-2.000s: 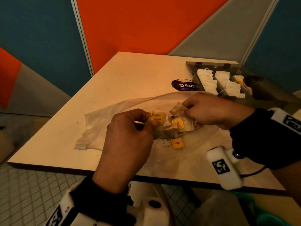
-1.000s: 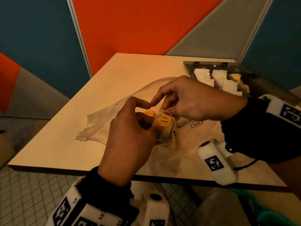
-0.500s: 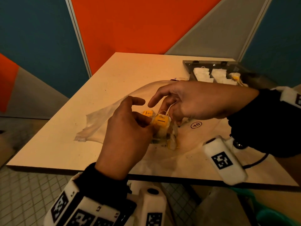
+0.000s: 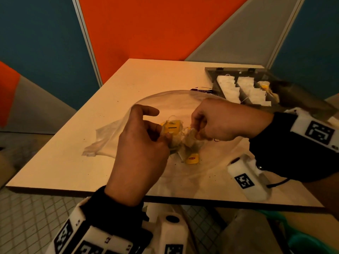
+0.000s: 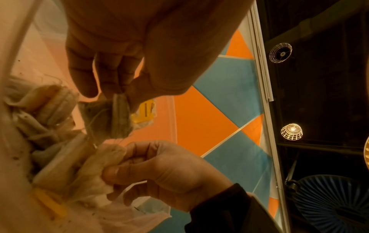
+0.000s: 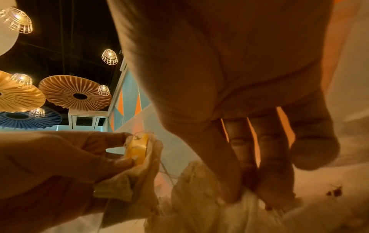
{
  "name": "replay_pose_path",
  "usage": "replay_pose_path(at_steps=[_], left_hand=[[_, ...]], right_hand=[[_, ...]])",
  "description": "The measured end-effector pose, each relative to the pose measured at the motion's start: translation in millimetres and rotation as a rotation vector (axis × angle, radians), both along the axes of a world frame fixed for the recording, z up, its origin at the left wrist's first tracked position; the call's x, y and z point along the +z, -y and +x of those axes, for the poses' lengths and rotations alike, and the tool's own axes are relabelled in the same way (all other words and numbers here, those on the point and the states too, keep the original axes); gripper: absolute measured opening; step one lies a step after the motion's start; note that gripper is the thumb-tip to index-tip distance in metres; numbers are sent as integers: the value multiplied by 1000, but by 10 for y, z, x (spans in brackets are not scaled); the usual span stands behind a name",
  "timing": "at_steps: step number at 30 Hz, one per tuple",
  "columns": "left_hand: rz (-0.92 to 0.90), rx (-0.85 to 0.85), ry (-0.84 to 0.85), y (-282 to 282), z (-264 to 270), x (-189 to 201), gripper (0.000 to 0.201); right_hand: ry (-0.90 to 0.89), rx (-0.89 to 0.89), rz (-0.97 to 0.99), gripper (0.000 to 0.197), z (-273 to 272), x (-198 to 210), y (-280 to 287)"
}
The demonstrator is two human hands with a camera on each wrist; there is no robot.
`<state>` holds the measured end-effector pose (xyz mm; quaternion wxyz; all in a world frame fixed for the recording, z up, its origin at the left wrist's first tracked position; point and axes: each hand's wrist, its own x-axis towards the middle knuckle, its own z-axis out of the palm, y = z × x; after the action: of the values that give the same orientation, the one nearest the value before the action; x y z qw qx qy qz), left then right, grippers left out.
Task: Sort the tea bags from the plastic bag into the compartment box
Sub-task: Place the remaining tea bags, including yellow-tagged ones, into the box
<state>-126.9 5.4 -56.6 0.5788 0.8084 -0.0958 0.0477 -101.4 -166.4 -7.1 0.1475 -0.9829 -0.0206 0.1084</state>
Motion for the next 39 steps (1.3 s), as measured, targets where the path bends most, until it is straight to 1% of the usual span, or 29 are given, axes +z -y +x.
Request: replay_pose_path(at_steps=[5, 8, 9, 11, 13, 14, 16, 17, 18, 21, 22, 23, 24, 27, 29, 32, 36, 39], left_hand=[[-8, -9, 7, -27, 3, -8, 44], [-18, -8, 11, -31, 0, -6, 44], [-21, -9, 14, -32, -2, -7, 44], [-24, -11, 22, -28, -9, -6, 43], [-27, -14, 30, -18, -16, -8, 44], [-29, -16, 31, -14, -19, -8, 44], [-33, -20, 24, -6, -20, -11, 45], [-32, -21, 21, -4, -18, -12, 45], [-29, -23, 20, -2, -15, -14, 45], [-14, -32, 22, 7, -9, -19, 46], [-10, -37, 19, 13, -9, -17, 47], [-8, -41, 14, 22, -12, -12, 48], [-8, -47, 11, 34, -16, -6, 49], [-9, -56, 21, 69, -38, 17, 50], [-26, -62, 30, 87, -49, 26, 49], [-67, -66, 38, 93, -57, 40, 48], [-129, -56, 54, 65, -62, 32, 42], [-155, -61, 40, 86, -56, 15, 47]], right_hand=[[65, -91, 36, 10, -35, 23, 14], [118, -160, 9, 11, -51, 21, 24], [155, -188, -13, 12, -55, 11, 28], [289, -230, -67, 16, -63, -26, 40], [418, -231, -136, 24, -75, -71, 46], [438, -220, -163, 26, -84, -84, 45], [383, -185, -162, 29, -109, -74, 30], [334, -151, -124, 30, -123, -59, 19], [288, -107, -52, 31, -144, -26, 2], [132, -13, 287, 29, -230, 124, -74], [75, 19, 357, 28, -258, 170, -97], [38, 61, 367, 26, -270, 199, -107], [27, 105, 334, 25, -274, 216, -106], [60, 157, 195, 18, -255, 196, -104], [77, 143, 198, 11, -243, 162, -93], [115, 111, 219, 10, -266, 192, -38], [168, 71, 251, 11, -365, 408, 140], [213, 31, 252, 12, -409, 633, 338]])
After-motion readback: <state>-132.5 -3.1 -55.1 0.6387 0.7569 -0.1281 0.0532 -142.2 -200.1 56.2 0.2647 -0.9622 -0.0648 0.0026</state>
